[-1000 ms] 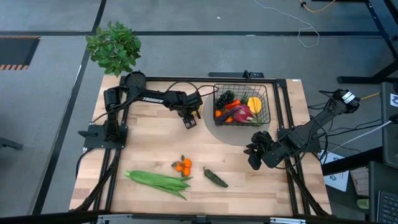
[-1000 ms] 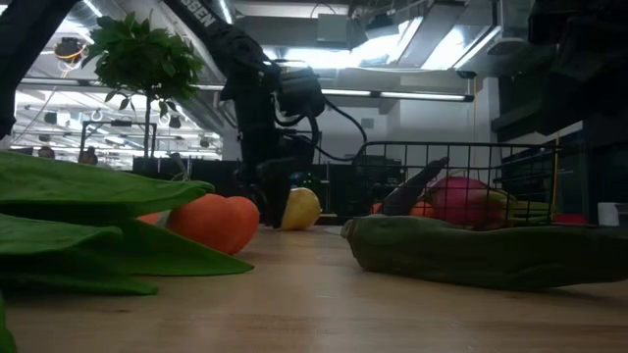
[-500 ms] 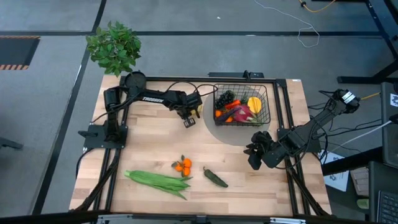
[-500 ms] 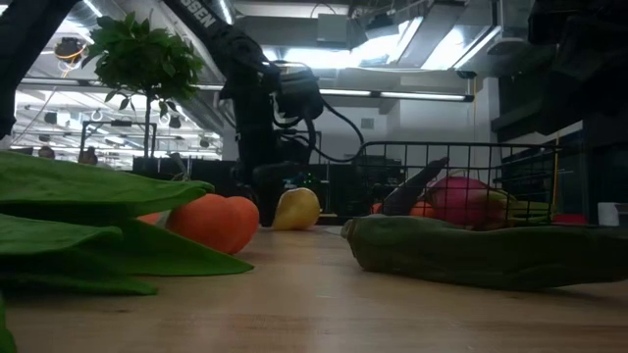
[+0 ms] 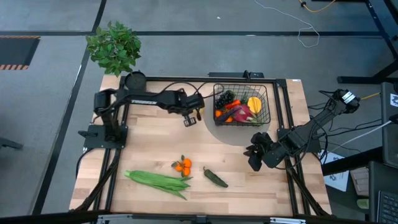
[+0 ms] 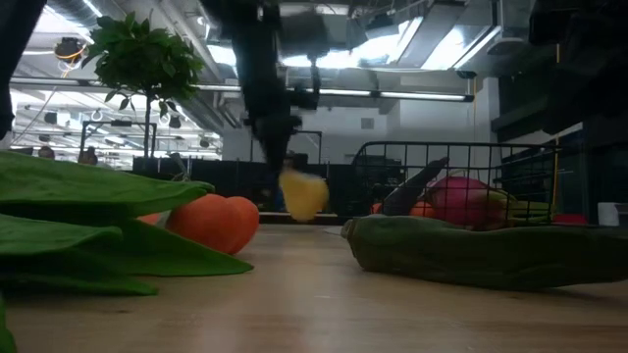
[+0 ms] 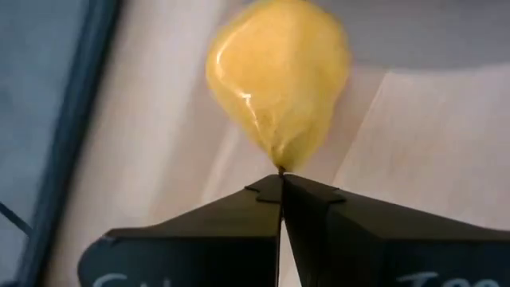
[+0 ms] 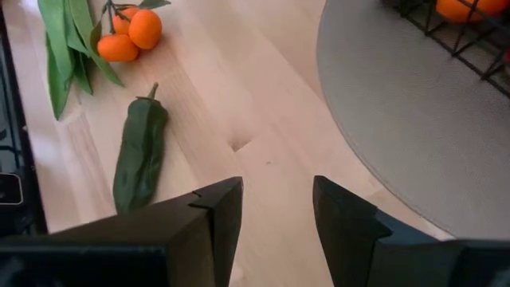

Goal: Build produce basket
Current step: Put the pear into the wire basket, then put the chilli pepper into the wire basket

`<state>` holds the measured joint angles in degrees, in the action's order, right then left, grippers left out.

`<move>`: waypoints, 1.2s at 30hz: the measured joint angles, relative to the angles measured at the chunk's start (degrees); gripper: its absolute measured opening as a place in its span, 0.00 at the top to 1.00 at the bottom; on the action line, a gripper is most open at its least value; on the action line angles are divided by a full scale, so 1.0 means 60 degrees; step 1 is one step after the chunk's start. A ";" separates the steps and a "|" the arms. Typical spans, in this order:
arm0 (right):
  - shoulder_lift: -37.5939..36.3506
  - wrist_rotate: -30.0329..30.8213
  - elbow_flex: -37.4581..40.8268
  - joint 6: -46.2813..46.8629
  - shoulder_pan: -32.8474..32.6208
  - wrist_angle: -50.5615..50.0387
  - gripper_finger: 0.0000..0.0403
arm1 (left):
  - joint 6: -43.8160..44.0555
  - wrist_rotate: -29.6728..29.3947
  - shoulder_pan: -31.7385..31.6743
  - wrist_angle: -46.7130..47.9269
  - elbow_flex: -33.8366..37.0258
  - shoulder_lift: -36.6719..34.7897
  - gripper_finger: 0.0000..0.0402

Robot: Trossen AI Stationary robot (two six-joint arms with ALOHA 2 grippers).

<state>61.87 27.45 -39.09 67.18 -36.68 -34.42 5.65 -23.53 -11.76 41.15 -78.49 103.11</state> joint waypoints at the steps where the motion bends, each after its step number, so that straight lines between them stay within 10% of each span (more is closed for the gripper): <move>1: 0.0004 -0.0023 0.0000 -0.0004 0.0001 0.0014 0.64 | -0.0061 -0.0146 0.0095 0.0082 -0.0198 -0.0157 1.00; 10: 0.0002 -0.0094 0.0000 0.0000 -0.0001 0.0124 0.64 | -0.1195 -0.0834 0.0502 -0.0271 -0.1897 -0.0729 1.00; 25: 0.0004 -0.0096 0.0000 0.0004 -0.0001 0.0282 0.64 | -0.2950 0.0702 0.0498 -0.4098 -0.2223 0.0291 1.00; 36: 0.0004 -0.0103 0.0000 -0.0022 -0.0001 0.0344 0.64 | -0.3253 0.1183 0.0374 -0.4304 -0.2224 0.0269 0.80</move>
<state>61.89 26.83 -39.09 67.05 -36.69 -32.36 -13.87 -16.43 -9.52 15.32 -91.83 104.73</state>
